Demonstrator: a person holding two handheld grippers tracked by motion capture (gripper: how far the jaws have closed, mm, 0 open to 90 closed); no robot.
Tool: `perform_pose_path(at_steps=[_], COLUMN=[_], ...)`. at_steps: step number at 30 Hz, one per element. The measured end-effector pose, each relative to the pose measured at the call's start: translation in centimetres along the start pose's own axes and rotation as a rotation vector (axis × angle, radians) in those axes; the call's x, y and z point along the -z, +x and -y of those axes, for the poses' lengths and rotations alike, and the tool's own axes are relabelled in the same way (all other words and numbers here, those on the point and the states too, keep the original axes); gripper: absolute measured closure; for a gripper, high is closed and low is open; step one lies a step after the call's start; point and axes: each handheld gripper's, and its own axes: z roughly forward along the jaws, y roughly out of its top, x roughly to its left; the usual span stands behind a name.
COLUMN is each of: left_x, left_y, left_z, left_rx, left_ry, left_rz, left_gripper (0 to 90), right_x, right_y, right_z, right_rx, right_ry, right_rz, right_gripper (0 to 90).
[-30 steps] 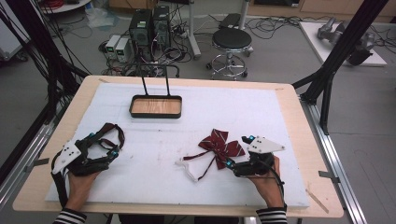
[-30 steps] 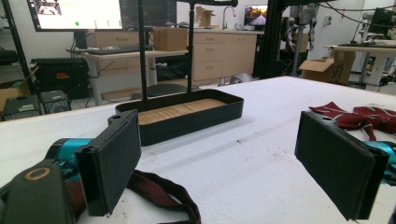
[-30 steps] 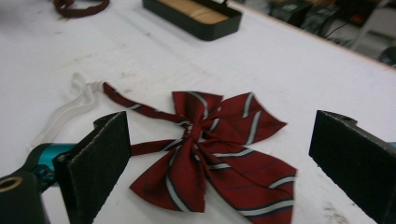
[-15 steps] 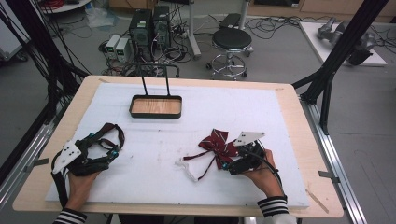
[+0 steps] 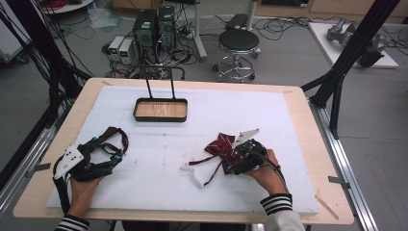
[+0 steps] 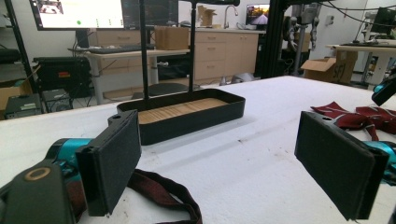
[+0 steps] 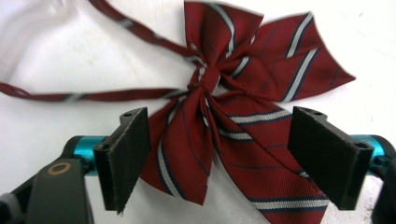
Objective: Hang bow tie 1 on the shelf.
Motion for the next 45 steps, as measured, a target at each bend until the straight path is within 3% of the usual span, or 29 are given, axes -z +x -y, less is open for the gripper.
perform_pose_path(at_steps=[1,3,8,22,24,25,26,27,29,36,40,44,45], left_x=[0.0,0.0,0.0,0.0,0.0,0.0,0.0,0.0,0.0,0.0,0.0,-0.1,-0.1], left_y=[0.0,0.0,0.0,0.0,0.0,0.0,0.0,0.0,0.0,0.0,-0.1,-0.1,0.0], left_z=[0.0,0.0,0.0,0.0,0.0,0.0,0.0,0.0,0.0,0.0,0.0,0.0,0.0], left_rx=[0.001,-0.001,-0.002,0.003,0.001,0.001,0.001,0.001,0.001,0.000,-0.004,-0.004,0.000], left_ry=[0.001,0.002,0.002,0.000,0.001,0.001,0.001,0.001,0.002,-0.001,0.002,0.003,0.003], left_rz=[-0.001,-0.001,-0.002,0.000,-0.001,0.000,0.000,0.000,-0.001,-0.002,-0.004,-0.005,-0.006], left_gripper=[15.0,15.0,15.0,15.0,15.0,15.0,15.0,15.0,15.0,15.0,15.0,15.0,15.0], right_x=[-0.2,-0.4,-0.7,-1.3,-1.4,-1.4,-1.4,-1.3,-1.3,-1.2,-1.1,-0.8,-0.5], right_y=[0.0,-0.1,0.3,-0.2,-0.3,-0.3,-0.3,-0.2,-0.1,0.0,0.2,0.4,0.5], right_z=[-0.2,-0.4,-1.1,-1.6,-1.6,-1.6,-1.6,-1.6,-1.7,-1.8,-1.8,-1.8,-1.9], right_rx=[0.013,0.017,0.021,0.025,0.019,0.020,0.020,0.030,0.035,0.025,0.047,0.049,0.062], right_ry=[0.031,0.040,0.035,0.110,0.116,0.115,0.115,0.123,0.129,0.132,0.124,0.090,0.061], right_rz=[0.006,0.000,-0.007,-0.040,-0.054,-0.078,-0.078,-0.079,-0.091,-0.087,-0.075,-0.070,-0.063], right_gripper=[21.6,23.0,25.0,45.1,52.7,65.7,65.7,76.8,81.9,83.9,84.1,84.1,84.0])
